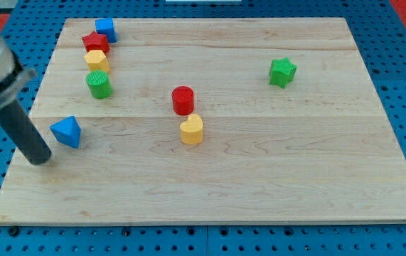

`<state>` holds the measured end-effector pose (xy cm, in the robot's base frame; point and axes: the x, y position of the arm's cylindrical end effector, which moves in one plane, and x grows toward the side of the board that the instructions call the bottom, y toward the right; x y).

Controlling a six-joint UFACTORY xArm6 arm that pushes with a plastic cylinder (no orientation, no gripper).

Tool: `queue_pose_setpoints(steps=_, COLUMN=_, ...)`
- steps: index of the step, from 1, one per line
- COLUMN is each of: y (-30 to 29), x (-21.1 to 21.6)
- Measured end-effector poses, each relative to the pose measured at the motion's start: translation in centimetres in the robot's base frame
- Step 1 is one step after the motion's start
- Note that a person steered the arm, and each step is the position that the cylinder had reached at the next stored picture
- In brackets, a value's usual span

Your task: Move the blue triangle to the bottom left of green circle

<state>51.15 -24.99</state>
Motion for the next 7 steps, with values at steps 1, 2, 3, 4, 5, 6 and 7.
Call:
queue_pose_setpoints(steps=1, y=2.5, x=-4.9)
queue_pose_setpoints(steps=2, y=2.6, x=-6.6)
queue_pose_setpoints(steps=3, y=0.0, x=-2.8)
queue_pose_setpoints(steps=4, y=6.9, x=0.0)
queue_pose_setpoints(steps=5, y=10.9, x=-4.3)
queue_pose_setpoints(steps=6, y=6.7, x=-5.7)
queue_pose_setpoints(steps=7, y=7.1, x=-5.8)
